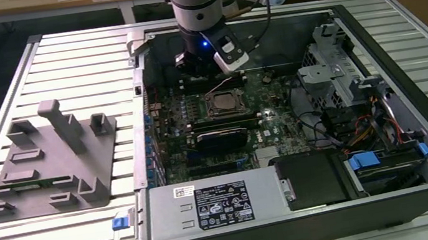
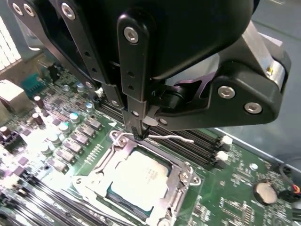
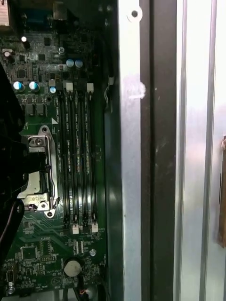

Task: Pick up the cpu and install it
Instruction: 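Install the first cpu locking lever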

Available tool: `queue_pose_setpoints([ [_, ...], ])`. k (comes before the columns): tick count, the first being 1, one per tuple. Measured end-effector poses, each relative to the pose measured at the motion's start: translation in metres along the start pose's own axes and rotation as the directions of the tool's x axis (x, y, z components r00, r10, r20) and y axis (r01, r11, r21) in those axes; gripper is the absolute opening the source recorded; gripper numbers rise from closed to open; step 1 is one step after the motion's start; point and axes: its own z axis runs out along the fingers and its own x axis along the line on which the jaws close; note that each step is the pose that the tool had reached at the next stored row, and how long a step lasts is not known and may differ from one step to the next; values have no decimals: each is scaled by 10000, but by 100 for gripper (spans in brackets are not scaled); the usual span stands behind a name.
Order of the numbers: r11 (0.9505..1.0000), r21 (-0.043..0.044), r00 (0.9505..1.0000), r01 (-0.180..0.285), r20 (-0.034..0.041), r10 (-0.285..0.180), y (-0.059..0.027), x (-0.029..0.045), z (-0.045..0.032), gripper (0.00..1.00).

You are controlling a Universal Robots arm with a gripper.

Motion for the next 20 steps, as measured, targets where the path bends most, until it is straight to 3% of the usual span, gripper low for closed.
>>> queue_pose_setpoints([
  [6, 10000, -10, 9994, -18, 354, 18, -3, -17, 24, 11],
  [12, 10000, -7, 9993, -45, 359, 45, -3, -17, 26, 11],
  [20, 9929, 102, 9916, -1185, 543, 1178, -8, -16, 58, 11],
])
